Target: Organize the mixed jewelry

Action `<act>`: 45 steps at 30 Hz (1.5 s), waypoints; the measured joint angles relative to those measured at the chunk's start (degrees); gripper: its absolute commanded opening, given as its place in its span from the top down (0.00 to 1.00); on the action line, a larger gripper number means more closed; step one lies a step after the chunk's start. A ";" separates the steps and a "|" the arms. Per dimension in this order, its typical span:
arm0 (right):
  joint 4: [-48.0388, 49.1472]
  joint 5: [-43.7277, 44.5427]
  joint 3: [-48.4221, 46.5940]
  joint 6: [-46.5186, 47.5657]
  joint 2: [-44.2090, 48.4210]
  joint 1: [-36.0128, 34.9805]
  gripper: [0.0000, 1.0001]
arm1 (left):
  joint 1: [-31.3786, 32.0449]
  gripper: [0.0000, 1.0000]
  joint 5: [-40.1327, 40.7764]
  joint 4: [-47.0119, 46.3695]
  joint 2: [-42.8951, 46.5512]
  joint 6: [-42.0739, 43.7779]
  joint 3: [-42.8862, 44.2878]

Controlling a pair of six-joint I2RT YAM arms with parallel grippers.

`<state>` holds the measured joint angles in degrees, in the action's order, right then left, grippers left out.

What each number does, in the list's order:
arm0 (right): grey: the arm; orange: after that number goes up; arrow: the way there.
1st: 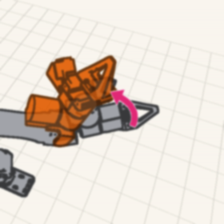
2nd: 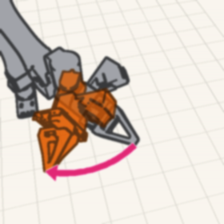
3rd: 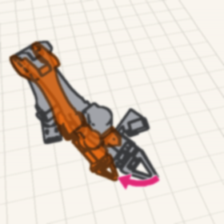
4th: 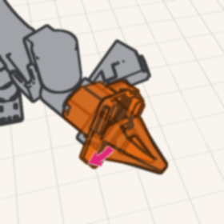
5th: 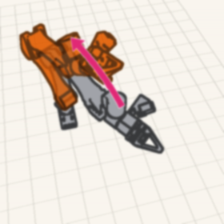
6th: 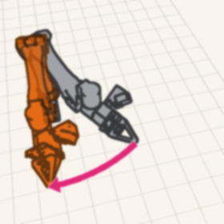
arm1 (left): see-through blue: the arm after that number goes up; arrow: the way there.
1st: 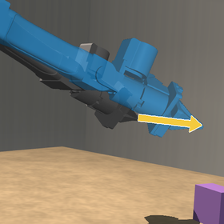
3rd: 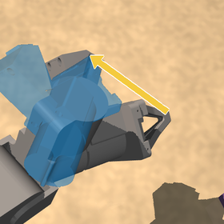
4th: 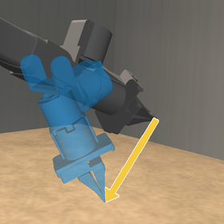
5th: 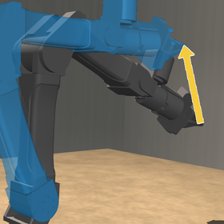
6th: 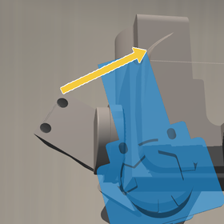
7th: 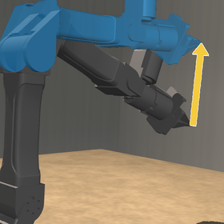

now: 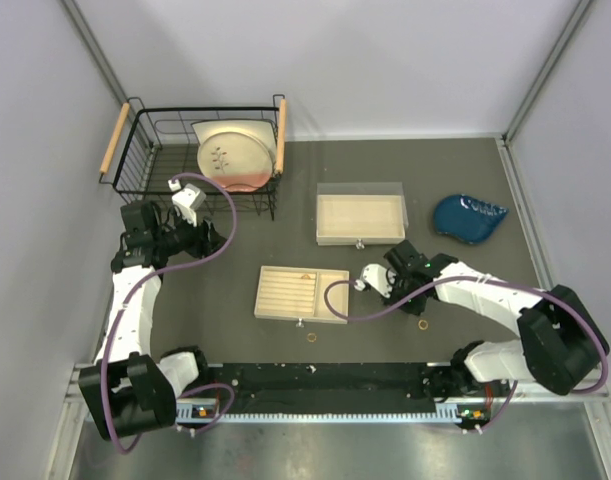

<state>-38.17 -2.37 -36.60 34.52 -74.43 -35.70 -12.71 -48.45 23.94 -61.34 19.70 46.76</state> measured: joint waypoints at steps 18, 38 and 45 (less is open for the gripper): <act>-22.29 -29.99 -42.69 0.83 -1.40 0.20 1.00 | 25.97 0.35 -9.25 -5.09 2.08 2.16 0.04; -38.16 -57.77 -61.40 2.01 -17.07 -3.67 1.00 | 45.31 0.32 -9.66 -15.91 -2.97 7.23 5.55; -38.27 -57.99 -61.48 2.16 -17.33 -3.91 1.00 | 48.11 0.46 -11.76 -17.55 -3.32 6.19 5.55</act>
<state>-76.44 -60.36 -98.08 36.69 -91.77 -39.62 35.40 -60.20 6.39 -64.66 25.89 52.31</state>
